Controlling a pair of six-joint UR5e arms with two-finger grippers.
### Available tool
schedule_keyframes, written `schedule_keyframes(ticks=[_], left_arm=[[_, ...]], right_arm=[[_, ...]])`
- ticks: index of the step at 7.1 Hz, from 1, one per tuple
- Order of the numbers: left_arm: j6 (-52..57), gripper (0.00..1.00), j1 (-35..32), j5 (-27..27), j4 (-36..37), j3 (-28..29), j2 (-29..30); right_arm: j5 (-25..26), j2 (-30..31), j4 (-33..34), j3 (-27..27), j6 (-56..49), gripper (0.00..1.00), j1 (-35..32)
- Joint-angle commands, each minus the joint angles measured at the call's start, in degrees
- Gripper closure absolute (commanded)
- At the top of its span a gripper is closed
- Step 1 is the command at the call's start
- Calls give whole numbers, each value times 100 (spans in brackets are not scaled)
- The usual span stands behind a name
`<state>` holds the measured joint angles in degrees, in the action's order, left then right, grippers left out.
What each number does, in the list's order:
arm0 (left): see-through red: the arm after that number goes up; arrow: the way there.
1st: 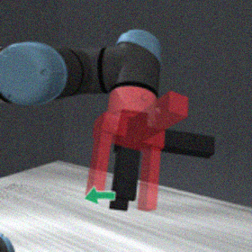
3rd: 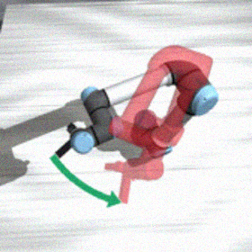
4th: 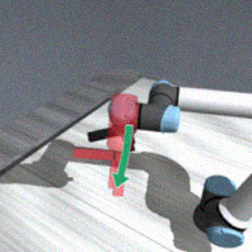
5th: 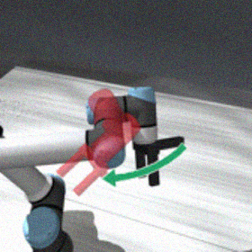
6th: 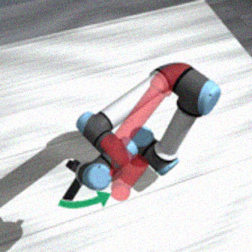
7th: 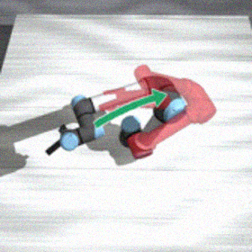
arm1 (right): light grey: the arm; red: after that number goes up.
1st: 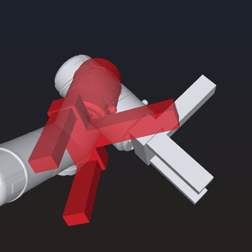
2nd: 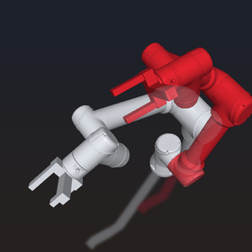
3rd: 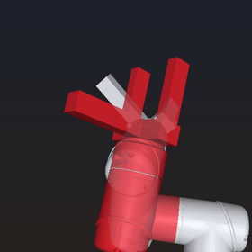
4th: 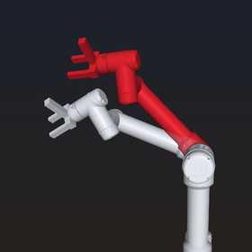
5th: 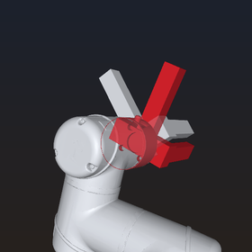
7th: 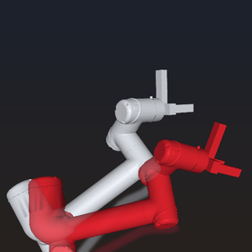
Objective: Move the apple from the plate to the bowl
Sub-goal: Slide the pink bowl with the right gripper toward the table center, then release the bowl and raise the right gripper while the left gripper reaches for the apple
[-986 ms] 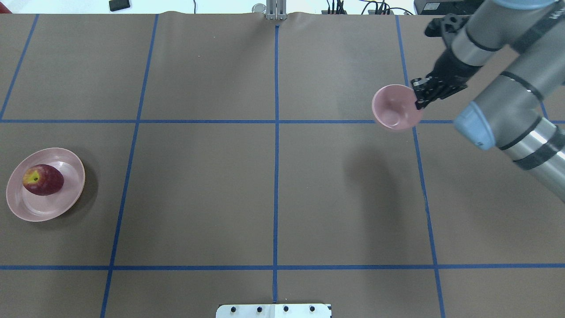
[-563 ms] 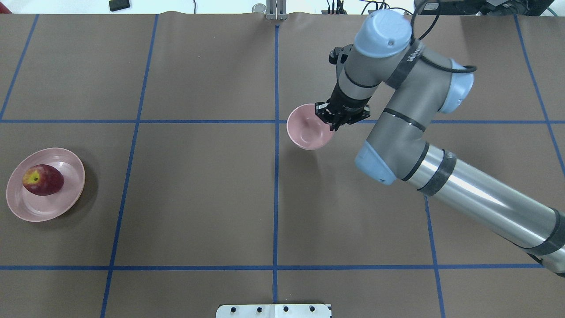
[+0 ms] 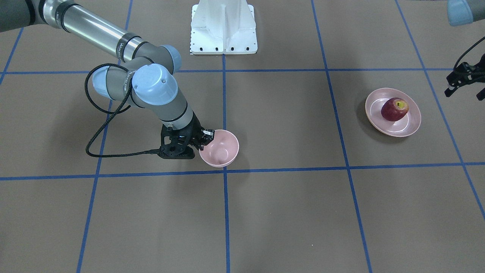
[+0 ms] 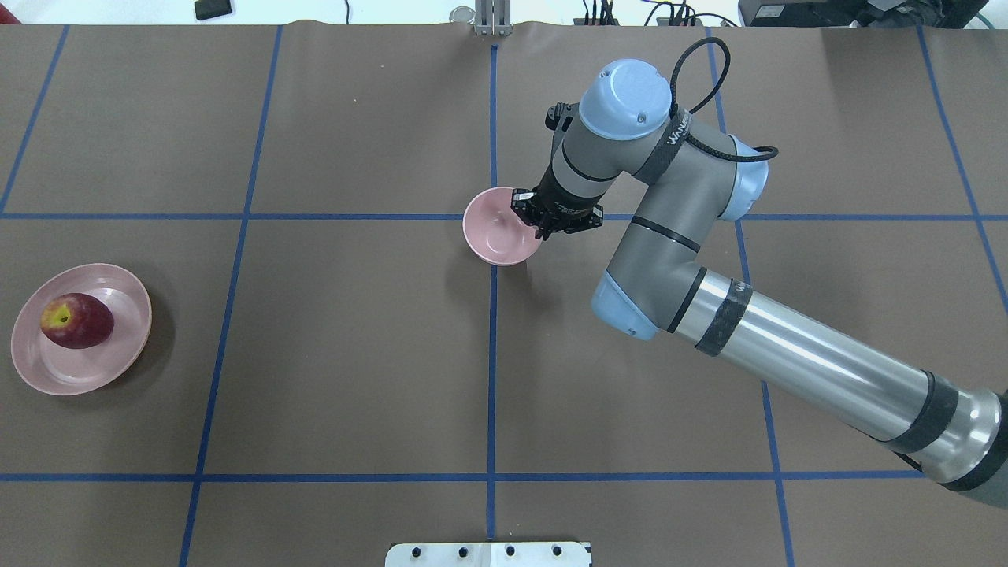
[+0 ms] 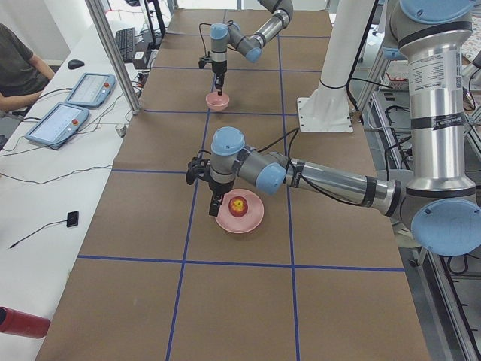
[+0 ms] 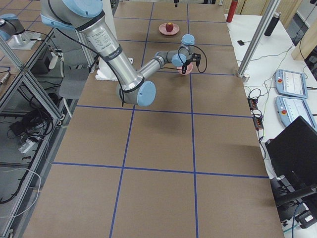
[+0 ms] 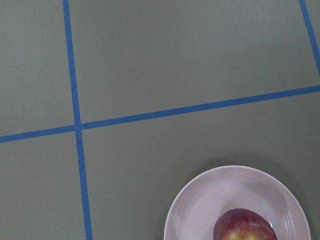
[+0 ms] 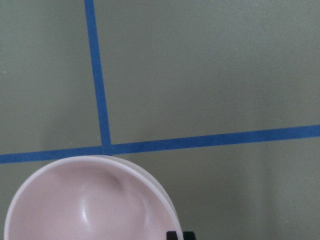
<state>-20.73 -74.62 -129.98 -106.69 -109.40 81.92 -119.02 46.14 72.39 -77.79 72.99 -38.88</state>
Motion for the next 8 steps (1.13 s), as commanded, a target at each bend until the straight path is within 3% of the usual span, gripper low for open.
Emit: schedule_keyframes(ticks=[1,2,3,4,5,6,7,8], left_arm=[[-18,2,9,-28,34,24,0],[-19,2,17,-28,43,128,0],[-158,2,270,-28,-9,225,8],[-847,2,777,7,-158,183,69],[-1402,2,1200,121,-829,304,44],[-1703,2,1456,339,-1210,366,-35],[-2045,2,1816,542,-1292,358,-79],[-2249,2,2106,857,-1406,375,-97]], right_arm=[[-7,-113,-15,177,49,47,39],[123,-175,-6,133,197,0,73],[90,-123,20,-6,451,0,4],[-424,295,603,-782,357,0,-379],[-1047,1109,1070,-1817,-18,0,-1071],[-1445,2013,1267,-2532,-1083,0,-1765],[-1466,2857,1268,-2878,-2059,0,-2076],[-1458,3214,1251,-2890,-2635,0,-2236]])
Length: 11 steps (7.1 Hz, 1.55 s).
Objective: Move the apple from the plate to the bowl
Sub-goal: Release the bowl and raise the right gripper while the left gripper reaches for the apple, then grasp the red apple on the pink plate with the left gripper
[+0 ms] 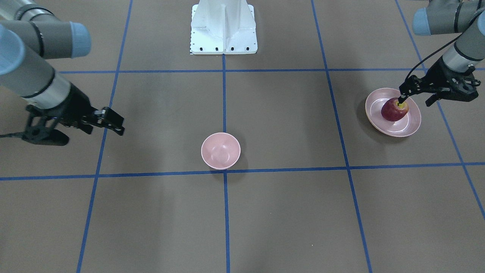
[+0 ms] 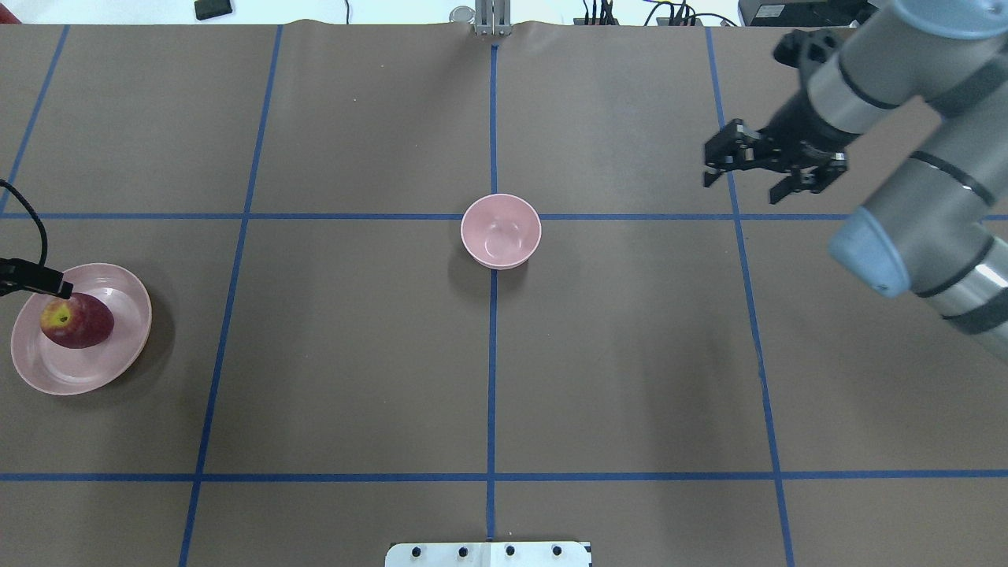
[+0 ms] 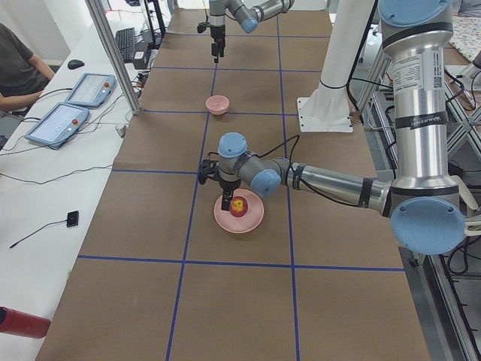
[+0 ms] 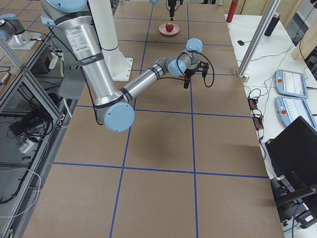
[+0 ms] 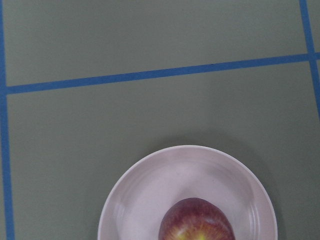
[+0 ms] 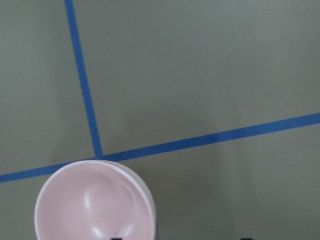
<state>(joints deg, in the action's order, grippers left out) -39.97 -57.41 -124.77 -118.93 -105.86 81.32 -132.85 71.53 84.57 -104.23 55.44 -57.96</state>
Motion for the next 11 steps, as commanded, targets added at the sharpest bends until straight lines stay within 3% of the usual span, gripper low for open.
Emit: schedule_keyframes(ticks=[1,8,9,10,11], left_arm=[[-388,2,563,374,-201,91,-37],[-423,3,679,374,-210,593,156],[-450,37,679,374,-210,619,183],[-406,99,679,322,-210,611,183],[-397,100,653,156,-192,463,192]], right_arm=[[-48,940,16,-230,-1225,0,-373],[-12,1083,7,-247,-1334,0,-453],[-4,1074,7,-238,-1334,0,-453],[-4,1074,7,-238,-1334,0,-470],[-4,1065,7,-238,-1334,0,-514]])
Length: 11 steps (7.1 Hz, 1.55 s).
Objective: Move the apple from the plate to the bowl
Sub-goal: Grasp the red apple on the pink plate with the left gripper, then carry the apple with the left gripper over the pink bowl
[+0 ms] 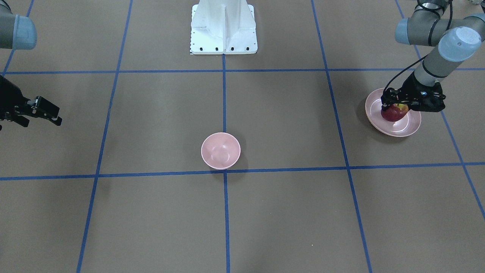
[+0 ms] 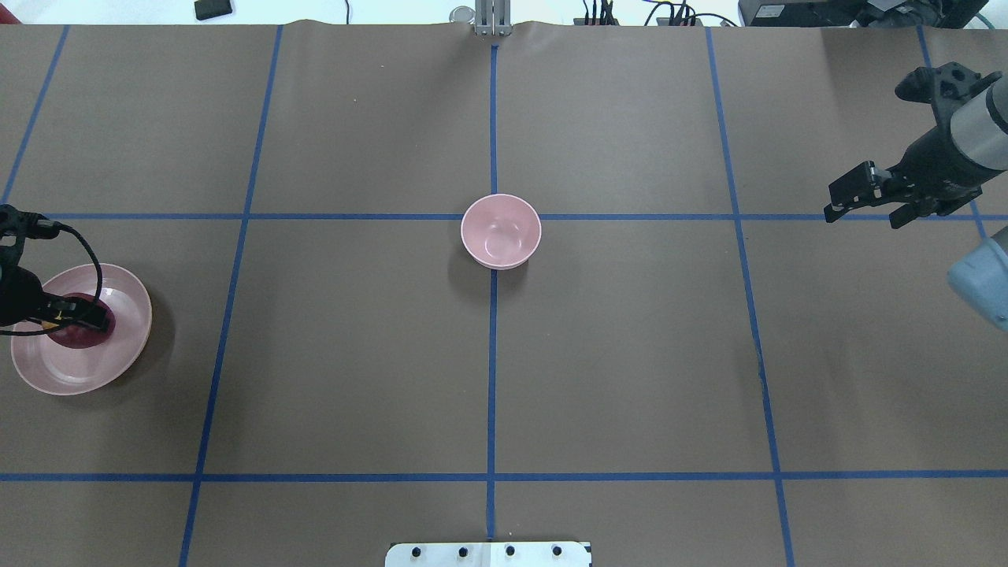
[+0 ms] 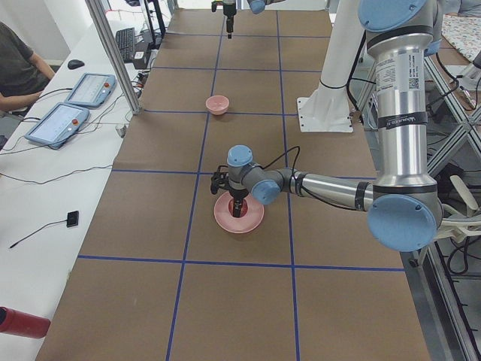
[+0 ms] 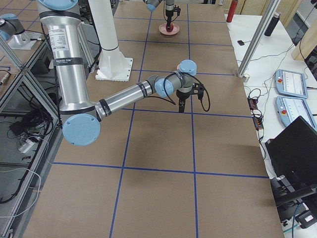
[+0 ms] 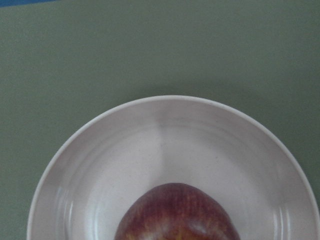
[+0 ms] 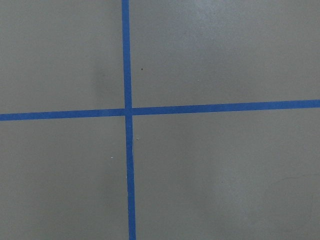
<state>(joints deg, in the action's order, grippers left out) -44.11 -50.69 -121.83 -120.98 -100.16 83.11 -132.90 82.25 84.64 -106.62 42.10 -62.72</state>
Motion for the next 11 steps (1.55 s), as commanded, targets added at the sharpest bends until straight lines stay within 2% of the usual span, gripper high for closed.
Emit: schedule_keyframes(ticks=[1,2,3,4,5,6,7,8,9,10,11], left_arm=[[43,100,-219,-896,283,-509,-40],[34,100,-639,-1113,773,-975,47],[-53,100,-617,-1089,1544,-1501,257],[-332,100,-574,-967,2482,-1707,1103],[-1484,100,71,-574,3005,-1718,2251],[-2330,100,1026,91,4011,-1622,3489],[-2469,100,1496,872,4856,-1203,4598],[-3001,100,1675,915,4430,-146,5314],[-3076,100,1677,976,3729,1291,6122],[-3077,100,1668,1142,3374,2315,6756],[-3034,100,1633,1161,3110,2517,6789]], right_arm=[[-8,10,-9,-25,0,0,-91],[-8,132,-9,-130,-9,0,-230],[-34,473,-9,-366,-244,0,-362],[-104,807,-9,-411,-994,0,-703],[-104,1124,-9,-412,-1698,0,-959],[-139,1431,-9,-429,-2297,0,-1362],[-279,1704,-18,-508,-2677,0,-1609],[-289,1855,-18,-526,-2742,0,-1655],[-263,1935,-18,-535,-2751,0,-1638],[-228,1970,-18,-535,-2751,0,-1638],[-210,1970,-35,-535,-2751,0,-1638]])
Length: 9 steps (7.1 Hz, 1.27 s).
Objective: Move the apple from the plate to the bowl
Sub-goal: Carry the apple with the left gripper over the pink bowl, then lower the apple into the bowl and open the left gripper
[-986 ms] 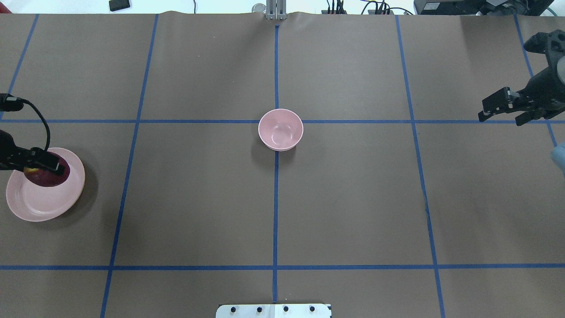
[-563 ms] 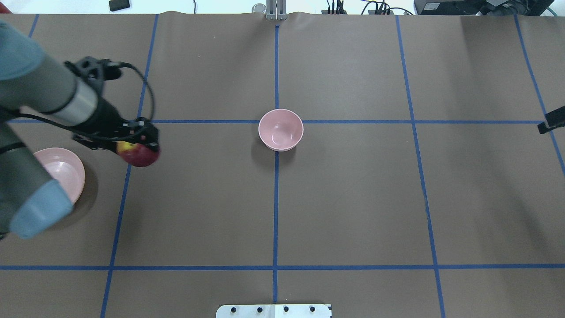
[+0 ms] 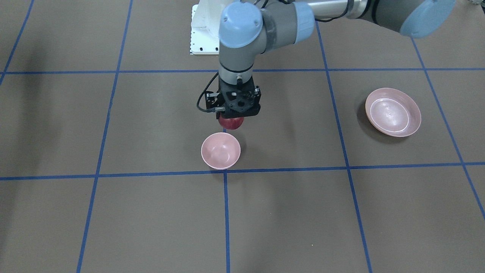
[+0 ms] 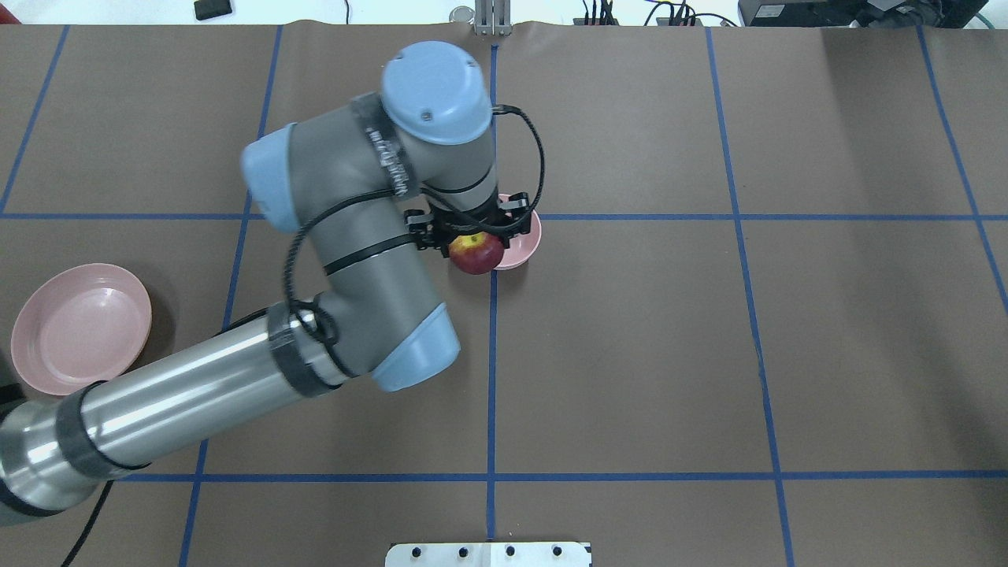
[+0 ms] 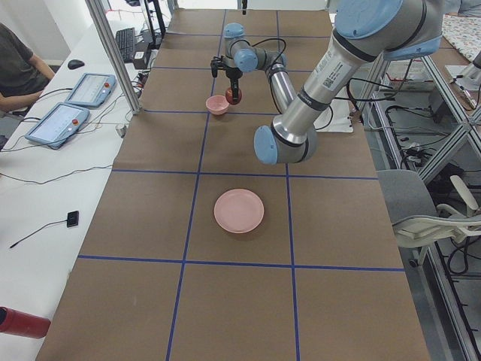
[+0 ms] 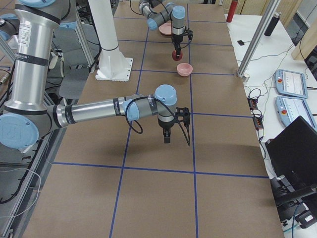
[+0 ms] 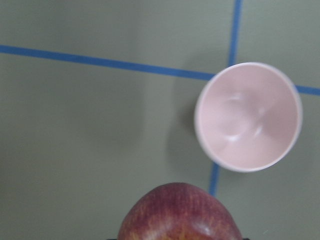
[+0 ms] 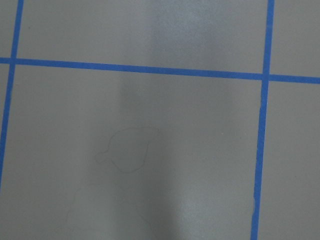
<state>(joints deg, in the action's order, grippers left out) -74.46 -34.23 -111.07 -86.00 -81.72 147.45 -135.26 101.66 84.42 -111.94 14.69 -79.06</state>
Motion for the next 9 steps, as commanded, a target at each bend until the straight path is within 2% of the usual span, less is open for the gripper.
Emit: schedule_keyframes(ticks=[1,2,3,6,7,8,9], left_arm=[[10,100,-14,260,-435,892,363],[10,100,-23,314,-905,1155,372],[262,100,-31,384,-1040,1341,381],[397,100,12,446,-1059,1413,346],[414,52,12,446,-1059,1430,329],[423,16,12,446,-1059,1431,328],[423,3,12,446,-1059,1413,294]], right_arm=[[34,29,-13,-4,-10,0,-4],[26,29,-13,-4,-10,0,-4],[26,29,-13,-4,-10,0,-4],[26,-15,-13,40,-10,0,4],[26,-15,-13,49,-1,0,4],[26,-15,-13,67,-1,0,4],[26,-24,4,75,16,0,13]])
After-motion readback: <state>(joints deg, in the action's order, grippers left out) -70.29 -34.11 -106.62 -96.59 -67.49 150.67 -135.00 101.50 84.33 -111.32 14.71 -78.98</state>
